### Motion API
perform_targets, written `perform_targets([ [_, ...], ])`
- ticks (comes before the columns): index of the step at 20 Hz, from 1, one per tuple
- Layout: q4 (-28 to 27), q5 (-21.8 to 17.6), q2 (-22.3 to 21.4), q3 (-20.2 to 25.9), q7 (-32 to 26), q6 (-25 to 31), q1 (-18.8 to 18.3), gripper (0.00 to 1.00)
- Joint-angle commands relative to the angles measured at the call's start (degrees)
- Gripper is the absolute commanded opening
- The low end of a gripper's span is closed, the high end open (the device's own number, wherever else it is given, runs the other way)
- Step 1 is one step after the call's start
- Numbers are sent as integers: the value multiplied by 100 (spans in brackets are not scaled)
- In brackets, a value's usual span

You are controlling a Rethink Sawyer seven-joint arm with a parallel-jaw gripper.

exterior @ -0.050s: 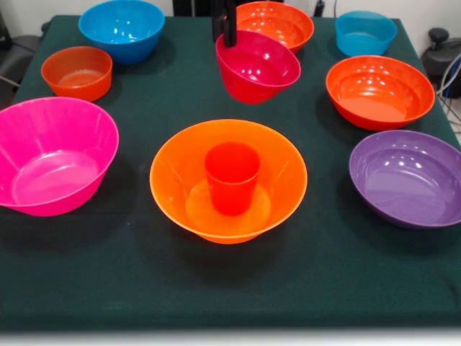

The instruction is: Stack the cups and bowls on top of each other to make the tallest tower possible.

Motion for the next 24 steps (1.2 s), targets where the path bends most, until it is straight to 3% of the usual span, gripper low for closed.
perform_targets([
  [1, -390, -626, 561, 269, -1764, 708, -36, 0],
  [13, -608, -840, 814, 411, -1906, 740, -156, 0],
  [24, -662, -838, 780, 518, -1956, 967, -212, 0],
])
